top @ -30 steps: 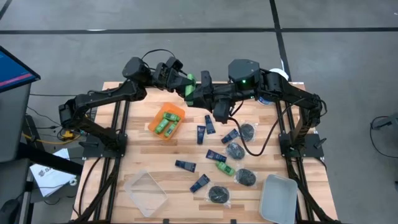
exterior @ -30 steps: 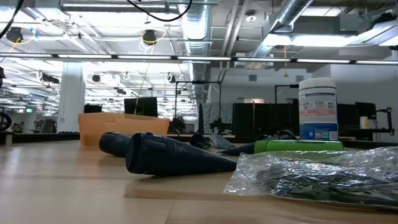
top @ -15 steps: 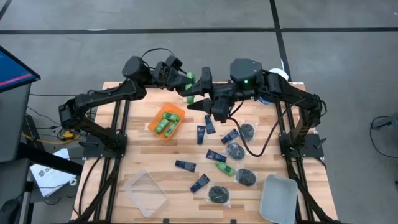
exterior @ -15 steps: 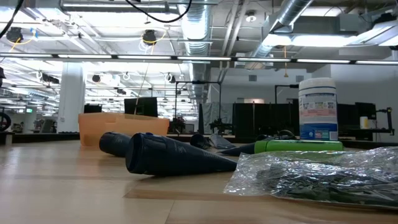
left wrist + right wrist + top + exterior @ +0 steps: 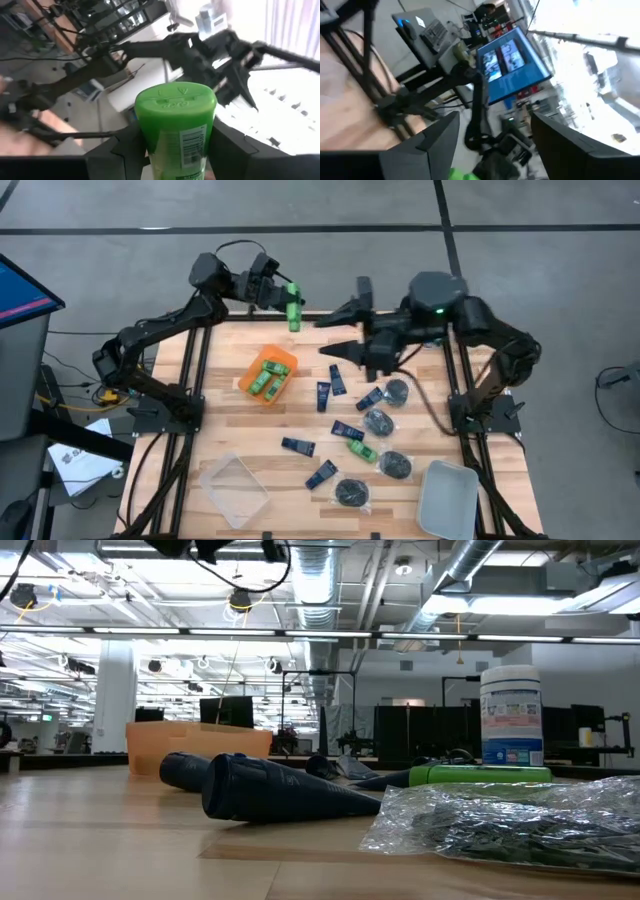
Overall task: Pick & Place Travel size toiletries
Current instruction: Put the green shampoo bottle into the top orange bin
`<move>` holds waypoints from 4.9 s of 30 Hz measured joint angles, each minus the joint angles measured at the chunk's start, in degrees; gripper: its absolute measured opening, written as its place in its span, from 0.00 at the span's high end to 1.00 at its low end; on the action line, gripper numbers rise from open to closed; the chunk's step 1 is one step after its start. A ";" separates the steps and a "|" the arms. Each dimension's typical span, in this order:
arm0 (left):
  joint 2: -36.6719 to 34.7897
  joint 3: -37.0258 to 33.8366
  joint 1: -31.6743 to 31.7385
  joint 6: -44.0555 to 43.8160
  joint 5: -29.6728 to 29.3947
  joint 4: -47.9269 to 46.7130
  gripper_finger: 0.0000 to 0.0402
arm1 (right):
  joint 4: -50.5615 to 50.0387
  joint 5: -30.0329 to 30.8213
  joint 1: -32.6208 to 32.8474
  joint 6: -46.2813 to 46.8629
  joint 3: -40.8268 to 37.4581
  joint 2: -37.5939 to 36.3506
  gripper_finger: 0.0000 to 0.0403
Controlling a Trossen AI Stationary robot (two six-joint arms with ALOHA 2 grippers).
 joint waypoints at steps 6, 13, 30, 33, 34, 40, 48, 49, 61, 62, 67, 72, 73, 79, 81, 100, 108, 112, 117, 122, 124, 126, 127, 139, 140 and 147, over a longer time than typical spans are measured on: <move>-0.07 -5.10 2.97 10.39 6.27 -1.11 0.57 | -4.41 0.15 -0.14 8.47 -0.07 -4.33 0.43; -0.05 -16.45 2.85 22.28 6.55 -1.51 0.57 | -10.63 0.22 -0.99 16.96 -0.07 -6.97 0.45; -21.98 -23.24 -0.46 19.26 2.26 0.61 0.57 | -18.31 0.17 -1.77 24.59 -0.07 -7.26 0.52; -28.60 -23.07 -0.30 21.16 -1.12 0.12 0.57 | -19.11 0.17 -1.77 25.56 -0.07 -7.26 0.53; -30.45 -23.07 -0.30 22.78 -2.41 -1.00 0.57 | -19.37 0.15 -1.77 25.64 -0.07 -7.26 0.53; -37.31 -23.05 -0.33 43.28 -14.86 -20.55 0.57 | -19.81 0.15 -1.77 26.02 -0.09 -7.23 0.53; -34.48 -23.12 -0.38 56.27 -42.91 -55.33 0.57 | -19.76 0.05 -1.97 31.87 -0.09 -7.21 0.54; -33.31 -23.12 -0.48 57.05 -45.74 -59.08 0.57 | -19.79 0.00 -1.97 32.26 -0.09 -7.21 0.54; -13.52 -23.38 -10.18 53.37 -56.25 -69.30 0.57 | -21.42 -0.09 -1.97 36.45 -0.11 -7.21 0.55; -11.95 -23.38 -11.53 52.71 -57.67 -69.12 0.57 | -21.63 -0.09 -1.97 36.63 -0.11 -7.21 0.55; -6.15 -23.38 -15.97 47.84 -64.28 -69.29 0.57 | -22.61 -0.09 -1.97 37.59 -0.11 -7.20 0.56; -2.79 -23.38 -17.96 45.90 -64.85 -69.40 0.57 | -22.92 -0.09 -1.97 38.10 -0.11 -7.19 0.57; -2.16 -23.36 -18.25 45.91 -64.86 -69.36 0.57 | -22.92 -0.09 -1.97 38.12 -0.11 -7.19 0.57; 0.00 -23.36 -18.77 45.92 -64.86 -69.72 0.57 | -22.92 -0.09 -1.97 38.11 -0.11 -7.19 0.57; 0.01 -23.36 -18.77 45.92 -64.87 -69.94 0.57 | -22.92 -0.09 -1.97 38.10 -0.11 -7.19 0.57; -0.90 -23.36 -21.40 52.39 -64.82 -70.81 0.32 | -23.32 0.26 -2.10 41.05 -0.11 -7.19 0.38; -8.80 -23.34 -21.37 51.72 -65.36 -70.95 0.29 | -31.12 6.55 -5.90 50.36 -0.11 -7.19 0.38; -14.63 -23.34 -21.37 50.11 -65.33 -70.84 0.29 | -35.65 9.13 -9.22 58.98 -2.28 -7.27 0.38; -22.69 -23.34 -21.68 48.98 -65.29 -69.19 0.29 | -40.62 9.66 -11.89 67.67 -9.43 -7.21 0.38; -29.63 -23.34 -21.94 48.94 -65.74 -68.24 0.29 | -40.50 9.21 -9.36 74.46 -22.12 -7.21 0.38; -31.82 -23.31 -21.94 48.93 -66.33 -68.24 0.29 | -39.95 9.14 -7.33 76.72 -27.98 -7.21 0.38; -33.19 -23.27 -21.94 48.96 -66.80 -67.41 0.29 | -38.56 8.94 -4.96 79.13 -34.13 -7.21 0.38; -33.71 -23.29 -21.94 48.96 -66.84 -67.64 0.29 | -37.14 8.90 -3.86 80.25 -37.14 -7.19 0.38; -34.75 -23.34 -21.94 49.29 -66.08 -66.60 0.29 | -11.75 1.37 9.24 96.95 -61.50 -7.15 0.38; -34.75 -23.34 -21.94 49.17 -66.04 -66.58 0.29 | -9.97 1.38 10.01 98.56 -62.44 -7.15 0.38; -34.75 -23.34 -21.94 50.74 -64.41 -66.62 0.29 | -5.38 2.49 14.04 104.27 -66.43 -7.07 0.36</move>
